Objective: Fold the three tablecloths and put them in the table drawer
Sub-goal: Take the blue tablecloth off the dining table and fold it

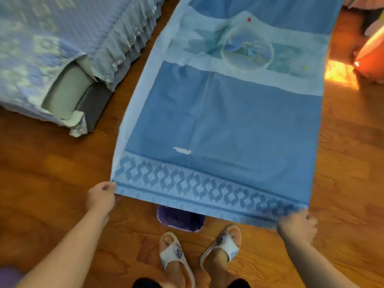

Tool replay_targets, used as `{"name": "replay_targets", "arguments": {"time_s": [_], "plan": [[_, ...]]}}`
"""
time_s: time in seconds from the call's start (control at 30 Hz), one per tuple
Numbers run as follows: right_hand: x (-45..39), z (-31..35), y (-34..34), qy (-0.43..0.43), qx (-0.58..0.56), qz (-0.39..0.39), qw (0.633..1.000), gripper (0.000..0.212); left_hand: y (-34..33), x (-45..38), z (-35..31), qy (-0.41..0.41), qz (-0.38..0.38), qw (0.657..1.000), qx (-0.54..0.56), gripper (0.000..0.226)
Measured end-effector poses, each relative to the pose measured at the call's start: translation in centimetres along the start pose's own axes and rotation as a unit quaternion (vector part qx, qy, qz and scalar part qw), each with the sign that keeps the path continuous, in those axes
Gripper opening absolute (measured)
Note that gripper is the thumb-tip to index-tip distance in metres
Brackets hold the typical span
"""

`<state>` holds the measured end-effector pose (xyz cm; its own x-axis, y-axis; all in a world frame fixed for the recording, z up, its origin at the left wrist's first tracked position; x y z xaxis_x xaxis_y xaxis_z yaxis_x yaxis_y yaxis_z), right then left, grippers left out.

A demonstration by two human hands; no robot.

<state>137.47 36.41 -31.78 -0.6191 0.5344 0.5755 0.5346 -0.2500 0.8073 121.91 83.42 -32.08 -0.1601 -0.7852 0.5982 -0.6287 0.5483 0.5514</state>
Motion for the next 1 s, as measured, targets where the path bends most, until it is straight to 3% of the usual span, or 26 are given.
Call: {"name": "replay_targets", "arguments": {"time_s": [0.07, 0.17, 0.3, 0.4, 0.5, 0.57, 0.63, 0.73, 1.0], "plan": [[2.8, 4.9, 1.6, 0.146, -0.067, -0.068, 0.985, 0.056, 0.6, -0.2, -0.2, 0.009, 0.032, 0.999, 0.012, 0.011], [5.7, 13.6, 2.0, 0.321, -0.052, -0.05, 0.944, 0.04, 1.1, -0.8, -0.7, -0.028, 0.092, 0.995, -0.026, 0.021], [10.0, 27.2, 0.7, 0.438, 0.021, -0.007, 0.899, 0.03, 1.6, -2.5, 0.0, -0.148, 0.172, 0.968, -0.103, 0.08], [13.1, 38.2, -2.0, 0.484, 0.042, 0.002, 0.874, 0.031, 1.9, -5.5, 1.4, -0.196, 0.241, 0.941, -0.137, 0.088], [16.0, 46.8, -4.7, 0.501, 0.072, -0.037, 0.862, 0.042, 2.4, -7.3, 2.2, -0.158, 0.251, 0.948, -0.113, 0.071], [16.6, 50.9, -6.2, 0.458, 0.11, -0.054, 0.881, 0.055, 2.7, -8.6, 2.7, -0.129, 0.263, 0.95, -0.111, 0.057], [16.2, 53.4, -7.3, 0.391, 0.121, -0.073, 0.909, 0.068, 3.0, -9.8, 2.8, -0.125, 0.287, 0.941, -0.125, 0.038], [15.4, 54.7, -8.1, 0.364, 0.147, -0.104, 0.914, 0.064, 3.4, -11.1, 3.4, -0.12, 0.298, 0.938, -0.133, 0.02], [16.4, 55.6, -6.6, 0.34, 0.099, -0.094, 0.931, 0.081, 4.3, -12.3, 2.8, -0.074, 0.281, 0.951, -0.1, 0.023]]}}
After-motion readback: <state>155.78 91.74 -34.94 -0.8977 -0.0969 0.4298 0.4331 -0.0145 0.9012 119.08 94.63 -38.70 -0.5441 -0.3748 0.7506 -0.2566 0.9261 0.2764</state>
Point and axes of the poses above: each hand's wrist, its own x-axis away from the middle knuckle, its own y-axis out of the back of the hand, z = x × y, the point moved 1 cm from there along -x, towards the middle knuckle, and after that the axes turned 7 degrees about x, right-handed, at the moved point
